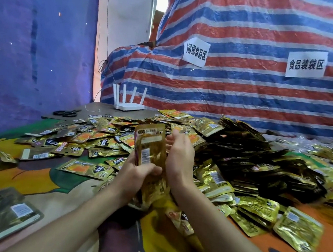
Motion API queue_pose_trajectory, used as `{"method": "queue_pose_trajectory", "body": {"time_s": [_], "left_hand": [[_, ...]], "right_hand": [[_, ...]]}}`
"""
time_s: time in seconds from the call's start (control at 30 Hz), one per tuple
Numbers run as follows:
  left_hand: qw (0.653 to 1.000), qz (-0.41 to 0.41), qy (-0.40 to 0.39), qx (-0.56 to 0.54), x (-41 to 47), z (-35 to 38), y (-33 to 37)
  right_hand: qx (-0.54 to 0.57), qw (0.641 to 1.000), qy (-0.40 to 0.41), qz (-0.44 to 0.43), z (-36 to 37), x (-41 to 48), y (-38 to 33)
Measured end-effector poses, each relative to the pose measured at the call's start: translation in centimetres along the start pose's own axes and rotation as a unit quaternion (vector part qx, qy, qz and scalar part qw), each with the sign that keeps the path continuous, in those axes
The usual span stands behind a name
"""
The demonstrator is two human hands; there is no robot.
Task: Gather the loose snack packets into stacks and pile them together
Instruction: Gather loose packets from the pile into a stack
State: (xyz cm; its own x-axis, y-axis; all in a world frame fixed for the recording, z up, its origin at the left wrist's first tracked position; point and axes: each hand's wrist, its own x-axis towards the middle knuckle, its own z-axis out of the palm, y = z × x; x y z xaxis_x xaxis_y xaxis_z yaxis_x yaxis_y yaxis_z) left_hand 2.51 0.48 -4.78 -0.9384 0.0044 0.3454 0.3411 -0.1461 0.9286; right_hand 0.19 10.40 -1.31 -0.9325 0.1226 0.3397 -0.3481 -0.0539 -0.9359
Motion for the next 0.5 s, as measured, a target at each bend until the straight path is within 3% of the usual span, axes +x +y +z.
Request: {"method": "queue_pose_trajectory", "body": {"time_s": [0.13,0.27,0.37,0.5], "left_hand": [[0.999,0.013,-0.01,0.048,0.1,0.6,0.0],[0.994,0.045,-0.032,0.095,0.1,0.5,0.1],[0.992,0.043,-0.063,0.097,0.0,0.4,0.0],[0.989,0.038,-0.055,0.13,0.0,0.6,-0.2]], "right_hand": [[-0.12,0.992,-0.02,-0.041,-1.7,0.3,-0.4],[-0.294,0.95,-0.046,-0.092,-6.5,-0.8,-1.2],[-0.483,0.87,-0.028,-0.093,-12.1,-1.2,-2.5],[-0.698,0.716,0.014,-0.005,-20.9,0.2,-4.9]]}}
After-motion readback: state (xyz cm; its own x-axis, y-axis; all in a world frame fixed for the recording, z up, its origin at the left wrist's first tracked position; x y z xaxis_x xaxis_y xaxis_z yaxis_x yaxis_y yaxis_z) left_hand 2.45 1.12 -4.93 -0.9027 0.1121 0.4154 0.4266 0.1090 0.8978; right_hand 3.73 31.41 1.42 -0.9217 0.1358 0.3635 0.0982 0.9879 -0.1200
